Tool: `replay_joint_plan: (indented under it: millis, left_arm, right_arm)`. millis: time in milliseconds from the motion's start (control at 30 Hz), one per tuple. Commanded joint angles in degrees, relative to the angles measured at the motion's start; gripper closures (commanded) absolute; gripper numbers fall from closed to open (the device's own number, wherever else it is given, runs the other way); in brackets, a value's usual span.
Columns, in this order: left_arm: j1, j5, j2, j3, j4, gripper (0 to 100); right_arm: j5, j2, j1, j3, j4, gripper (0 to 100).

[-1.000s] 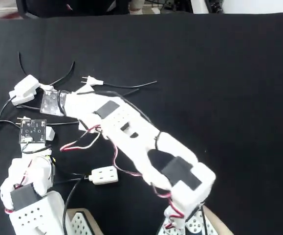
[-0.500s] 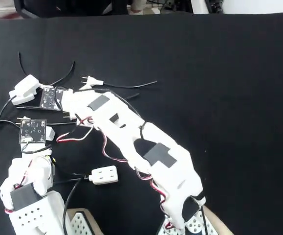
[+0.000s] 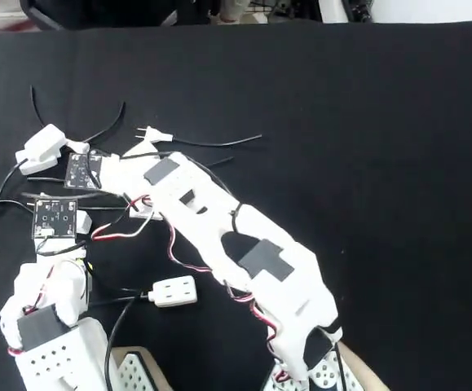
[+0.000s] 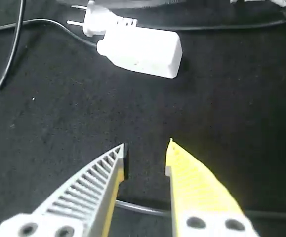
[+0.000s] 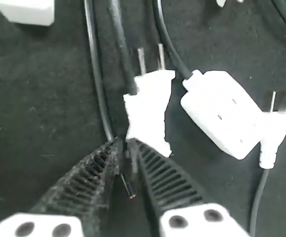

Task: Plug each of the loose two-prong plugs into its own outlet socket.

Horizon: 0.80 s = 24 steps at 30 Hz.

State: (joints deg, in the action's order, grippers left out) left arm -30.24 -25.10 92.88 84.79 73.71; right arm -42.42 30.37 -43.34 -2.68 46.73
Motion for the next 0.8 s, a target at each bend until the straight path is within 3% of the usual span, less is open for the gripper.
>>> replay_joint_plan:
  millis: [0, 333, 767]
  left_arm:
    - [-0.22, 0.09, 0.44, -0.13, -1.14, 86]
    - [-0.31, 0.09, 0.44, -0.13, -1.14, 86]
    - [-0.13, 0.35, 0.44, -0.04, -2.37, 86]
  right_arm:
    - [5.89, 0.66, 0.62, -0.40, -3.52, 83.5]
    - [2.11, 1.10, -0.18, -1.63, -2.81, 98.5]
    - [2.11, -4.18, 2.29, -2.95, 4.40, 98.7]
